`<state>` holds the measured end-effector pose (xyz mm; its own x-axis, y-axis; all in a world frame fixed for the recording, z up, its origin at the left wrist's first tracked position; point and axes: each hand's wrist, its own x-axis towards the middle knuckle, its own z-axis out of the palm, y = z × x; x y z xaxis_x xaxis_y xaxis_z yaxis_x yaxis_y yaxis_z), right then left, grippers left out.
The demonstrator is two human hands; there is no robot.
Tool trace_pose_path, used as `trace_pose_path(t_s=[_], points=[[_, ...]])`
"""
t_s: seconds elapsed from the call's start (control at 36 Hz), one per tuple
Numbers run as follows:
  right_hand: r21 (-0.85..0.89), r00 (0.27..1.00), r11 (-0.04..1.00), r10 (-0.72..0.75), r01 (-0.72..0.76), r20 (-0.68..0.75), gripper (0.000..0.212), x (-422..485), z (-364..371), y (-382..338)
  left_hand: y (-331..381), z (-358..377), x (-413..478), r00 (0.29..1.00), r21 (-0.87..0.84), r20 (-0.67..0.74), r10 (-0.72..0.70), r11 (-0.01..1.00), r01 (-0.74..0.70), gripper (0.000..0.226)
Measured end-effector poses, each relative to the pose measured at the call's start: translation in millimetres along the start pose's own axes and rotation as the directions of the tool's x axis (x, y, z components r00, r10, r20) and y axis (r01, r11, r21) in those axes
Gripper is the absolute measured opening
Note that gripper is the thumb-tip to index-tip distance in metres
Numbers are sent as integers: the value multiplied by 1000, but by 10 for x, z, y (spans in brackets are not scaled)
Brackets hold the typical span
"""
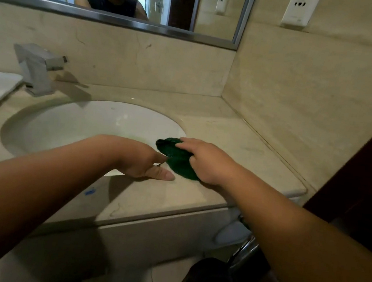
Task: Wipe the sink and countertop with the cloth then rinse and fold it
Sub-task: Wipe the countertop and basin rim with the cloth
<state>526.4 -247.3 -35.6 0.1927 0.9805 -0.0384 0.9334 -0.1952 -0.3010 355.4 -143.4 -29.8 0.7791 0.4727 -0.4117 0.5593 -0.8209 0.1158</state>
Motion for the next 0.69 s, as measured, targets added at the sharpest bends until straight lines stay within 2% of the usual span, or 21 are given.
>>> trace_pose_path(t_s=[0.06, 0.14, 0.22, 0.28, 0.33, 0.42, 0.53, 0.58, 0.64, 0.69], points=[[35, 993, 998, 61, -58, -99, 62, -40, -140, 236, -30, 29, -8, 1000, -9, -18, 7, 1000, -8, 92], [126, 929, 958, 281, -257, -241, 61, -127, -407, 766, -60, 55, 9, 999, 1, -38, 2, 1000, -2, 93], [51, 840, 863, 501, -502, -209, 49, -203, -530, 1296, -58, 23, 45, 1000, 19, -25, 15, 1000, -14, 97], [-79, 823, 823, 548, -563, -153, 46, -237, -425, 1455, -60, -11, 71, 1000, 35, -11, 27, 999, -27, 97], [-168, 845, 831, 503, -530, -179, 52, -213, -256, 1475, -85, -33, 117, 999, 41, 5, 33, 999, -33, 102], [-154, 898, 896, 381, -417, -221, 51, -76, -63, 1223, -129, -38, 170, 999, 32, 17, 44, 999, -44, 113], [-127, 958, 962, 214, -241, -192, 62, 80, 160, 488, -109, -41, 159, 1000, 9, 9, 11, 1000, -11, 113], [-105, 982, 986, 117, -133, -146, 55, 111, 237, 100, -46, -46, 88, 1000, 4, 2, -14, 1000, 14, 109], [-39, 996, 997, 57, -60, -75, 44, 119, 213, -206, 12, -57, -35, 999, 39, -13, -30, 999, 31, 98], [102, 994, 992, 77, -69, -75, 44, 138, 130, -345, 6, -79, -206, 999, 44, -34, -35, 998, 37, 91]])
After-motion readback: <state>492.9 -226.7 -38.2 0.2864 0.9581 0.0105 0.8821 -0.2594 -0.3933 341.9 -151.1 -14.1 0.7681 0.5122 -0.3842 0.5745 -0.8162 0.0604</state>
